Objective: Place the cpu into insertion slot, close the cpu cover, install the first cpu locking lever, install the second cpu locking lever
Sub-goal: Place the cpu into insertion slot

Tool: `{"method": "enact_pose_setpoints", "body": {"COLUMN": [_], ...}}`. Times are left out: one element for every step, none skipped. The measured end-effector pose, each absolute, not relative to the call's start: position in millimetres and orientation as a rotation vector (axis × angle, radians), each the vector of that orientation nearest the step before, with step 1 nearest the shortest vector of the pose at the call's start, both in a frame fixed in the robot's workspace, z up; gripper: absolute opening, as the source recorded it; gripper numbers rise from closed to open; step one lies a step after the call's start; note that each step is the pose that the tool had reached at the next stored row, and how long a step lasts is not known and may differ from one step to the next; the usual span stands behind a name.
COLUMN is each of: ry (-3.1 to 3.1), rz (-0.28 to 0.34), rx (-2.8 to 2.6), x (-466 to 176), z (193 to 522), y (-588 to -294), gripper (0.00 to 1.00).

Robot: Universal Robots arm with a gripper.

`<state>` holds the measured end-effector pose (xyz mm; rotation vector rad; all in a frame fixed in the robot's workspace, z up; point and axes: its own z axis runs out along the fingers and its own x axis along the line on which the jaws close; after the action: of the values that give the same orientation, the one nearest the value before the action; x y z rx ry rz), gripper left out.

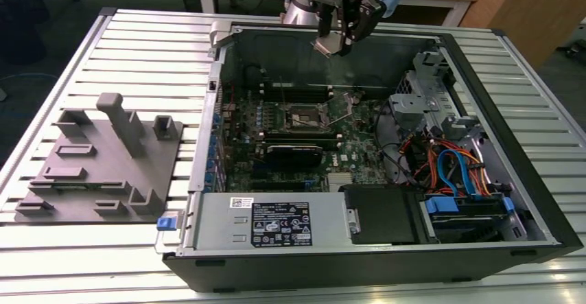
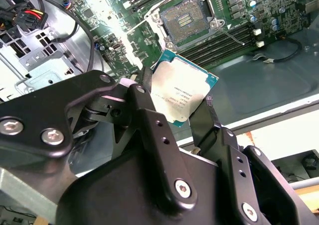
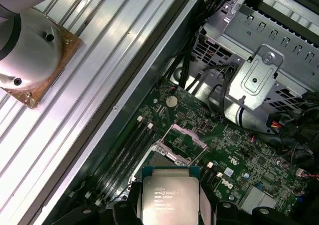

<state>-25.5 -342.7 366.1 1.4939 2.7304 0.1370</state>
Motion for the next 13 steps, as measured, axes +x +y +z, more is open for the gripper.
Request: {"method": "enact_pose_setpoints", "body": {"ry": [2.730, 2.730, 2.730, 2.729, 2.728, 2.727, 2.727, 2.725, 2.724, 2.722, 2.720, 2.718, 2.716], "rz": [0.137, 0.137, 0.137, 0.137, 0.137, 0.137, 0.137, 0.137, 0.137, 0.137, 0.137, 0.137, 0.137], "rx": [1.494, 1.494, 1.495, 1.496, 1.498, 1.499, 1.500, 1.502, 1.505, 1.508, 1.512, 1.515, 1.519], "x": [-25.5, -25.5, -25.5, -25.5, -25.5, -25.5, -25.5, -25.5, -25.5, -25.5, -25.5, -25.5, -25.5], "z": [366.1, 366.1, 366.1, 366.1, 366.1, 366.1, 366.1, 366.1, 366.1, 366.0, 366.0, 366.1, 366.0], "y": [-342.7, -342.7, -342.7, -342.7, -342.7, -342.7, -342.7, -342.7, -342.7, -342.7, -342.7, -342.7, -342.7], "gripper": [0.54, 0.54, 0.54, 0.54, 0.54, 0.54, 0.54, 0.54, 0.54, 0.54, 0.54, 0.54, 0.54]}}
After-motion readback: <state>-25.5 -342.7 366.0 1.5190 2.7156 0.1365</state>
